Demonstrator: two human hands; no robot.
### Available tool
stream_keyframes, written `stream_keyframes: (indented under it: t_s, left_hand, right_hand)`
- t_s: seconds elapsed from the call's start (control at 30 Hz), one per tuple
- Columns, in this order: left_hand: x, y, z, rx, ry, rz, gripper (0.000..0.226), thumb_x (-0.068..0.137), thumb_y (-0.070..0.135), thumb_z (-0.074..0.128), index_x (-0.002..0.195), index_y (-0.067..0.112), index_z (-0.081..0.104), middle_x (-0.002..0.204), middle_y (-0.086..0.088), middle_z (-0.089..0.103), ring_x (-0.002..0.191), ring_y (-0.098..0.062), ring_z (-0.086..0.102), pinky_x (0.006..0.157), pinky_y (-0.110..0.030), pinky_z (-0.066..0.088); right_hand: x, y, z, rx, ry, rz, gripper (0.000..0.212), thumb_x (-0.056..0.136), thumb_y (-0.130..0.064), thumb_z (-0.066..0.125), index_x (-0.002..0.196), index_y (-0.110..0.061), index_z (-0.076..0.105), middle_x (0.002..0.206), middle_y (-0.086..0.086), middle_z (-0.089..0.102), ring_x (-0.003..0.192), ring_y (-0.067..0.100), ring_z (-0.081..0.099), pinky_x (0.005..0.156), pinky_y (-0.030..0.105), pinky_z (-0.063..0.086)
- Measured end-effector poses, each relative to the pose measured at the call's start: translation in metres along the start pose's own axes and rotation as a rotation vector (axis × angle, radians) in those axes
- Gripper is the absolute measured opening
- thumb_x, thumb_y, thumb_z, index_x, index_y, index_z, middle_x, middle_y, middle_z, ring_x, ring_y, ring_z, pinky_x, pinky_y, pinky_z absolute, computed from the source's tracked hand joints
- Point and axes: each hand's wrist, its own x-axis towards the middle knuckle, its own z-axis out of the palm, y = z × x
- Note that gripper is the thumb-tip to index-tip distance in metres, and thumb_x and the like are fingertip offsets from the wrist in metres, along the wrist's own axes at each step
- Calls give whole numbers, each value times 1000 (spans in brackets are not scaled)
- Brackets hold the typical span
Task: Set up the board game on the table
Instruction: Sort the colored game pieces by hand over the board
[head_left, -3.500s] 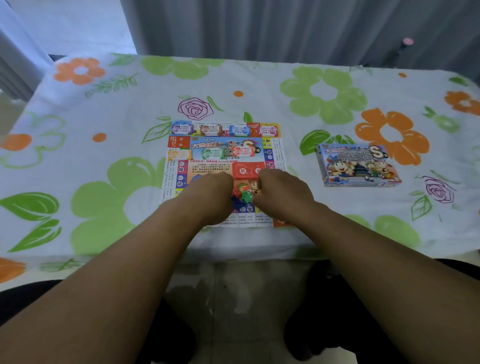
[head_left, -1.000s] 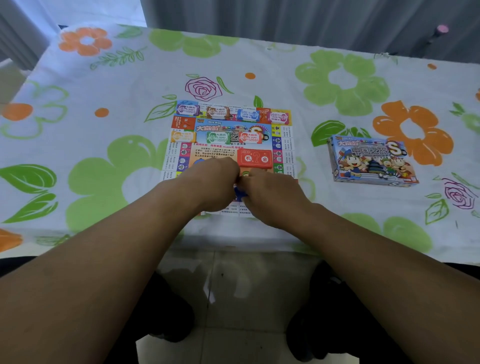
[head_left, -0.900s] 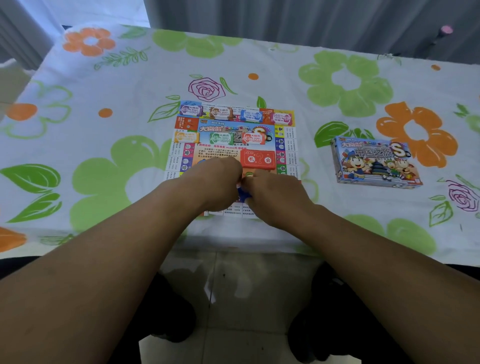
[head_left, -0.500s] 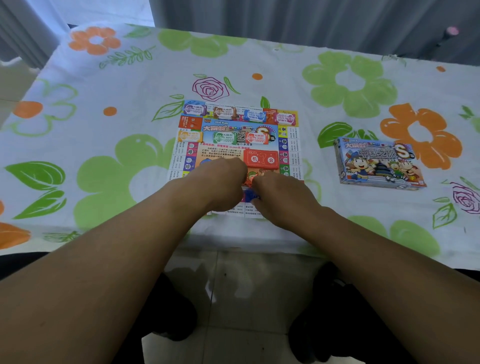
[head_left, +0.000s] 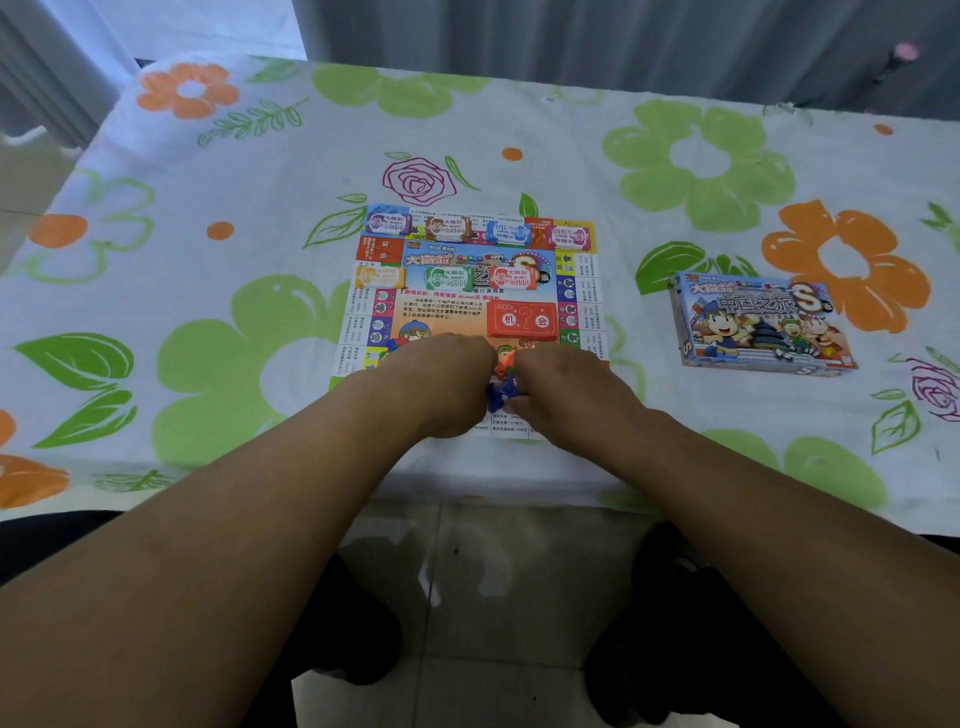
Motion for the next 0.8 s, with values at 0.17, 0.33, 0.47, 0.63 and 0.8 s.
stream_keyframes:
  t_s: [0.17, 0.33, 0.47, 0.63, 0.8]
  left_hand:
    - [2, -4, 1, -10, 15, -4, 23, 97, 21, 58, 120, 17, 57, 110, -2, 64, 88, -18, 56, 71, -29, 44]
    - [0, -4, -7, -58, 35, -13, 13, 95, 23, 61, 107, 19, 56, 100, 0, 61, 84, -19, 57, 70, -31, 45]
    - [-1, 3, -13, -87, 23, -15, 24, 94, 21, 62, 117, 18, 59, 101, 1, 59, 88, -20, 56, 74, -33, 47]
    - [2, 13, -17, -75, 11, 2, 27, 96, 23, 60, 123, 17, 59, 111, -2, 63, 93, -22, 59, 78, -36, 53]
    - [5, 20, -18, -79, 14, -1, 27, 96, 21, 59, 122, 16, 59, 115, -4, 64, 99, -25, 62, 87, -42, 57]
  right_hand:
    - [-2, -4, -3, -14, 7, 12, 28, 98, -17, 58, 125, -7, 58, 116, 12, 65, 97, 26, 64, 81, 31, 50]
    - [1, -3, -19, 37, 79, 34, 12, 95, -21, 62, 96, -12, 55, 102, 9, 65, 82, 23, 59, 70, 28, 44]
    - [0, 13, -35, 164, 136, 99, 18, 90, -25, 66, 85, -13, 54, 88, 0, 61, 79, 19, 59, 67, 29, 43]
    - [-11, 41, -41, 261, 129, 131, 19, 90, -24, 66, 105, -18, 56, 95, -2, 66, 87, 21, 62, 73, 38, 53]
    - [-22, 67, -46, 226, 98, 88, 8, 91, -18, 66, 99, -21, 65, 96, -4, 66, 86, 19, 62, 74, 35, 51]
